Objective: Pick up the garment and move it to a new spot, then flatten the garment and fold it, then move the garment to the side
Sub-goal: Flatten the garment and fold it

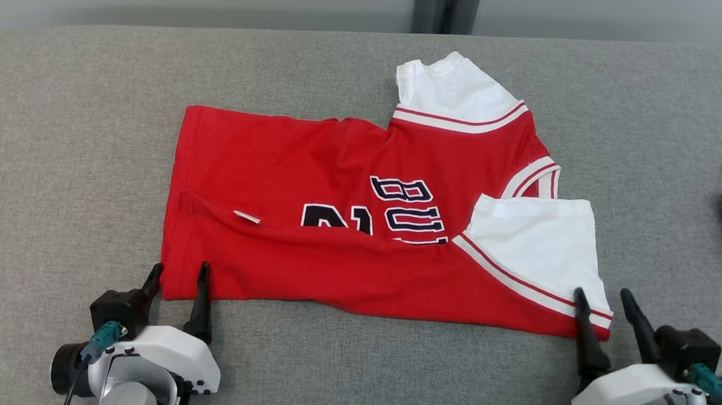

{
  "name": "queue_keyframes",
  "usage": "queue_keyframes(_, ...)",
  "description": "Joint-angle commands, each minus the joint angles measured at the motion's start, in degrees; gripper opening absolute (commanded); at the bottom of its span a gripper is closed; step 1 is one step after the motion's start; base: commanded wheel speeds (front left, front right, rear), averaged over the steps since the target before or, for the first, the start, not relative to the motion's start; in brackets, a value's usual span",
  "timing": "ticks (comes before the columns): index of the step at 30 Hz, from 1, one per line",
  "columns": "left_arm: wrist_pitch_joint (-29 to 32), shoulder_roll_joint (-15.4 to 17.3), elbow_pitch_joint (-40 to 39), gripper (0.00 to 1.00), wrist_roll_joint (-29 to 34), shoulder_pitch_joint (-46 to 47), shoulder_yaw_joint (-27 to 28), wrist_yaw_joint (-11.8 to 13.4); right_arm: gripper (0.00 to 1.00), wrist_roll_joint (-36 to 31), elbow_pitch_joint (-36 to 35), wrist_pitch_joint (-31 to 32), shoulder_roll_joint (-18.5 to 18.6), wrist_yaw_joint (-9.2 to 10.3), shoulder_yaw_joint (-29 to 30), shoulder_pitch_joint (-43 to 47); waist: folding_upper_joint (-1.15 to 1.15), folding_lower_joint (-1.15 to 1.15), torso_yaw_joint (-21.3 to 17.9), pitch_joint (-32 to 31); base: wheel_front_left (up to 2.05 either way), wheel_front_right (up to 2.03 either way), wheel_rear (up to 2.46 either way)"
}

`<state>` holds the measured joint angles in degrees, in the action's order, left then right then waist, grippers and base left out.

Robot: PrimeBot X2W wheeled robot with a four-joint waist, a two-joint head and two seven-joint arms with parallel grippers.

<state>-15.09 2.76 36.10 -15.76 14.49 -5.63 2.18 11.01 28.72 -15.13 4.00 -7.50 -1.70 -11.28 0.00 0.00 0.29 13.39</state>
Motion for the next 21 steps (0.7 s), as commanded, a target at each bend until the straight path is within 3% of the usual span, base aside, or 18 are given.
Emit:
queue_keyframes(1, -0.07, 0.29, 0.18, 1.00, -0.42, 0.38, -0.10, 0.35, 1.00, 0.59, 0.71, 0.00, 0.09, 0.02, -0.42, 0.72, 0.00, 0.00, -0.07, 0.12, 0.00, 0.00, 0.00)
queue_keyframes(9, -0.07, 0.28, 1.03, 1.00, -0.50, 1.74, -0.35, 0.50, 1.00, 1.68, 5.78, 0.22, -0.25, 0.00, -5.16, 0.75, 0.00, 0.00, 0.09, 0.58, 0.00, 0.00, 0.00)
queue_keyframes(10, -0.07, 0.28, 1.55, 1.00, -0.30, 2.01, -0.05, 0.57, 0.49, 1.90, 7.47, 0.31, -0.14, 0.00, -6.39, 0.22, 0.00, 0.00, 0.12, 0.69, 0.00, 0.00, 0.00)
queue_keyframes(11, -0.07, 0.28, 1.55, 1.00, -0.30, 2.01, -0.05, 0.57, 0.49, 1.90, 7.47, 0.31, -0.14, 0.00, -6.39, 0.22, 0.00, 0.00, 0.12, 0.69, 0.00, 0.00, 0.00)
queue_keyframes(12, -0.07, 0.36, 2.08, 1.00, -0.08, 2.24, 0.31, 0.71, 0.15, 2.06, 8.19, 0.40, -0.17, 0.00, -6.72, -0.16, 0.00, 0.00, 0.09, 0.77, 0.00, 0.00, 0.00)
queue_keyframes(13, -0.06, 0.32, 2.63, 1.00, 0.07, 2.58, 0.53, 0.70, 0.00, 2.07, 8.85, 0.45, -0.07, 0.01, -7.12, -0.43, 0.00, 0.00, 0.08, 0.85, 0.00, 0.00, 0.00)
queue_keyframes(20, 0.17, 0.27, 8.82, 0.99, -0.92, 3.89, 0.90, 0.00, 0.00, 3.51, 9.68, 0.48, 1.07, 0.16, -7.49, -3.07, 0.00, 0.00, -0.34, 1.25, 0.00, 0.00, 0.00)
queue_keyframes(21, 0.25, 0.25, 9.91, 0.38, -1.29, 3.99, 0.59, -0.51, 0.00, 3.71, 9.41, 0.47, 1.25, 0.17, -7.20, -3.19, 0.00, 0.00, -0.41, 1.22, 0.00, 0.00, 0.00)
